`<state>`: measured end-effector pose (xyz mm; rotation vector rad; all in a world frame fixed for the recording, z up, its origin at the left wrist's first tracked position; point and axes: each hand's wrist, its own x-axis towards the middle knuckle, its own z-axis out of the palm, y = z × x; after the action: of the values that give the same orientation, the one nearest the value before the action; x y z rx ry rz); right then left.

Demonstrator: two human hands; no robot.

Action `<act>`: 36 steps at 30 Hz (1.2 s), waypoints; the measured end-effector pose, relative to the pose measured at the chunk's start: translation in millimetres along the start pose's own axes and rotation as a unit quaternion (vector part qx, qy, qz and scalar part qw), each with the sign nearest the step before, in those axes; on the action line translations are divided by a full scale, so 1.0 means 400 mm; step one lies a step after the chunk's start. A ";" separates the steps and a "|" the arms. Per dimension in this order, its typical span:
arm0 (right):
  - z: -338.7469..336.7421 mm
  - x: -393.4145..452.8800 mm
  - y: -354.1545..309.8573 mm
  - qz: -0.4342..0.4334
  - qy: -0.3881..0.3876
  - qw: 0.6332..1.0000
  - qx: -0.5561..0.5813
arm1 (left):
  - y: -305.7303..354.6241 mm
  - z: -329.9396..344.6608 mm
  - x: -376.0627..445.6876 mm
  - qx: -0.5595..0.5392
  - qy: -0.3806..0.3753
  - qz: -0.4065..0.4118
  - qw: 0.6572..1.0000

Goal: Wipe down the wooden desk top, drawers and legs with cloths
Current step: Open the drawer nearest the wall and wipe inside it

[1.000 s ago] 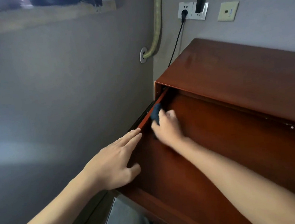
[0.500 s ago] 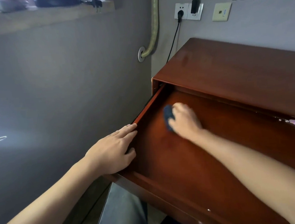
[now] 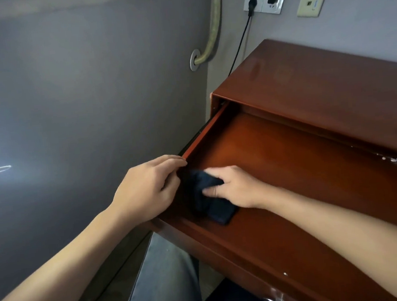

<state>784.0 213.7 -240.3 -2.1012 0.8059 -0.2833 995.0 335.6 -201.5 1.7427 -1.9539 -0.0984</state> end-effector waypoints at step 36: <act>-0.331 0.181 0.046 0.087 0.339 0.791 -0.501 | 0.192 0.137 0.206 0.071 -0.114 0.055 0.989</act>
<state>770.1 75.3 -179.1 -2.8963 1.8885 -0.6290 899.0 255.5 -192.4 1.7740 -2.2672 -0.1286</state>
